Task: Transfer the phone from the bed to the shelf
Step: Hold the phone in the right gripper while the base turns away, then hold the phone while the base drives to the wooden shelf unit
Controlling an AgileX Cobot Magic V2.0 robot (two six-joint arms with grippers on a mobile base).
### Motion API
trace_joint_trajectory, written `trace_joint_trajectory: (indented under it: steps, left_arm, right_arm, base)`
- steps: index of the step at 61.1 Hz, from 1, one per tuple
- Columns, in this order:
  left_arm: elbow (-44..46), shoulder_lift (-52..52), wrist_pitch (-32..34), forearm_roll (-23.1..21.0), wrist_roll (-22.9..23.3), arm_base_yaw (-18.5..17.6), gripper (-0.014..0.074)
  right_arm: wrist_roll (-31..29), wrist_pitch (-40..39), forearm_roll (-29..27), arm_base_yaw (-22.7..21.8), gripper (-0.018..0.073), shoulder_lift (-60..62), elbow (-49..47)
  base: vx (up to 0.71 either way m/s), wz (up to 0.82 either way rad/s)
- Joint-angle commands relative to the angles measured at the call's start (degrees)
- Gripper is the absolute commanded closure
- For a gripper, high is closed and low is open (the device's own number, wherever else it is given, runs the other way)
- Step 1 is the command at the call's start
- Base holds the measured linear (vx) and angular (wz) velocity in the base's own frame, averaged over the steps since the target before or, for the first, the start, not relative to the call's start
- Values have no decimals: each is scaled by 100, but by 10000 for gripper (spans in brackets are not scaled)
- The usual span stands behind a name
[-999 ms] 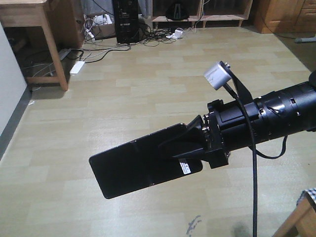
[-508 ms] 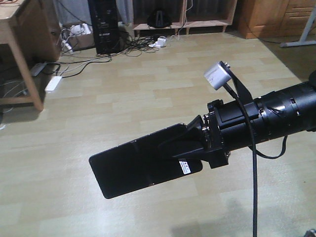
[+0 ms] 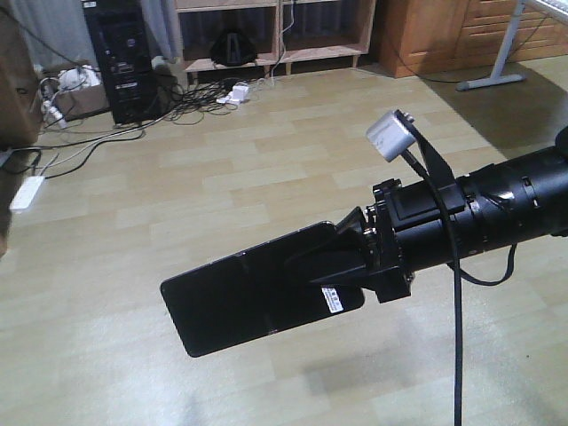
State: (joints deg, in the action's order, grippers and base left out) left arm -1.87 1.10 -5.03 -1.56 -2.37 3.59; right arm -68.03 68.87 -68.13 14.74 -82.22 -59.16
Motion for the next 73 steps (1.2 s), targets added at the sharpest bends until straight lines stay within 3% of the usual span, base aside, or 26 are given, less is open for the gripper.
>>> trace_joint_trajectory:
  steps: [1,73]
  left_arm:
    - [143,41,412,-56,50,-36,595]
    - [143,41,412,-56,50,-36,595]
  right_arm:
    - [-13,493,-454,-16,561,188,-149]
    - [-13,488,-454,-17,561,188,-149]
  base:
    - [40,-21]
    - [42,-19]
